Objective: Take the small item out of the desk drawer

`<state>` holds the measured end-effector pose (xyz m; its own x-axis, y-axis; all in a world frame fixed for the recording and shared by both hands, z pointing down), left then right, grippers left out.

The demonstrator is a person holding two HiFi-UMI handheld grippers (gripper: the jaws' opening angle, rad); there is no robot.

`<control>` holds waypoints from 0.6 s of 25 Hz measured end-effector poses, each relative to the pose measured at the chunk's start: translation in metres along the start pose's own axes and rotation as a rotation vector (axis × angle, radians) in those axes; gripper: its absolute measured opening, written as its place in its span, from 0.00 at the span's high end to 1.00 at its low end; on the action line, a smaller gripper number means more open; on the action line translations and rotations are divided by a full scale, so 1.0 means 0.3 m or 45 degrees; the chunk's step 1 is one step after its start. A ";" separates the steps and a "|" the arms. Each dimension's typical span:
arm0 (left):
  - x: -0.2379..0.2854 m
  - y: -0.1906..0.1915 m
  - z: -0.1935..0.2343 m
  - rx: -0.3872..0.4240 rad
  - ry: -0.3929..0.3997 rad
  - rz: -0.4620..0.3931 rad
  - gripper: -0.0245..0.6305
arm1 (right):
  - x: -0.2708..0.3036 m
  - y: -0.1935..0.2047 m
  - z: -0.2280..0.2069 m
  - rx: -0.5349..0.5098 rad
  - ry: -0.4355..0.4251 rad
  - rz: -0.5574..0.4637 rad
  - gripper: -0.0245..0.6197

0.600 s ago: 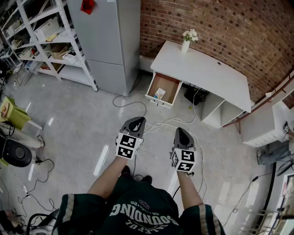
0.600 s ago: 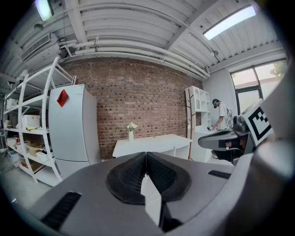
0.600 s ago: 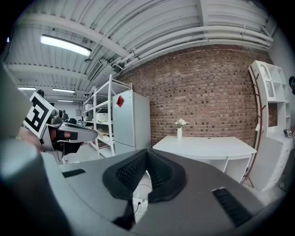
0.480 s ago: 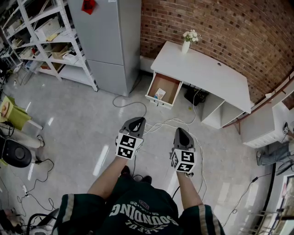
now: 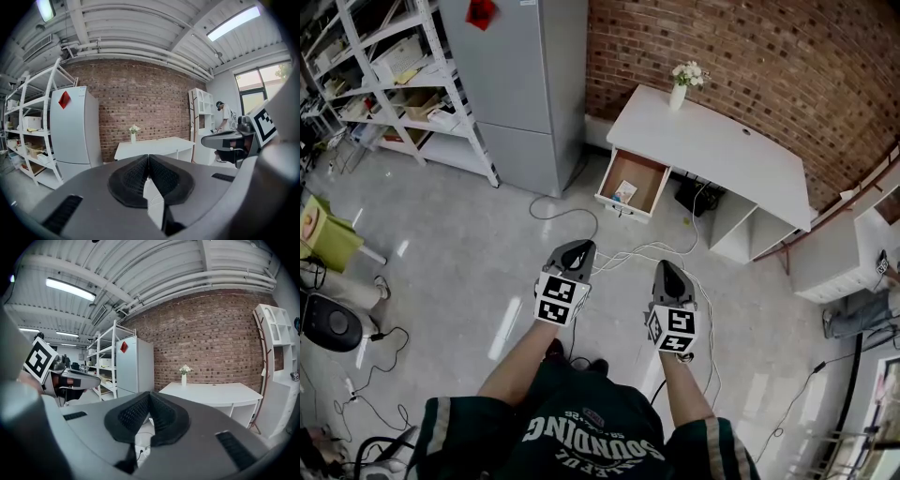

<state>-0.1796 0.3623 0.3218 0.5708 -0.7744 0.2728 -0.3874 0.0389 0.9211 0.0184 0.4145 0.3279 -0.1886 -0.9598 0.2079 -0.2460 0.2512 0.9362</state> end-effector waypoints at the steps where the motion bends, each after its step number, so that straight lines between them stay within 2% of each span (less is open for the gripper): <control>1: 0.000 -0.002 -0.003 0.000 0.002 0.001 0.94 | -0.001 -0.001 0.000 0.000 -0.003 0.002 0.93; 15: -0.004 -0.022 -0.037 -0.008 -0.021 -0.001 0.94 | -0.036 0.006 -0.031 0.017 -0.026 0.020 0.93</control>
<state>-0.1698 0.3698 0.3186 0.5592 -0.7846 0.2679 -0.3824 0.0426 0.9230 0.0287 0.4240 0.3299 -0.2117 -0.9531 0.2163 -0.2557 0.2676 0.9290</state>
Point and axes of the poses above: the fingertips, and each gripper's own axes: x forward along the fingers, z to its left, y out of its underside, the point moved 5 cm from there along -x, backward along the fingers, and after that the axes turned 15 degrees about x, right-handed, at the moved point
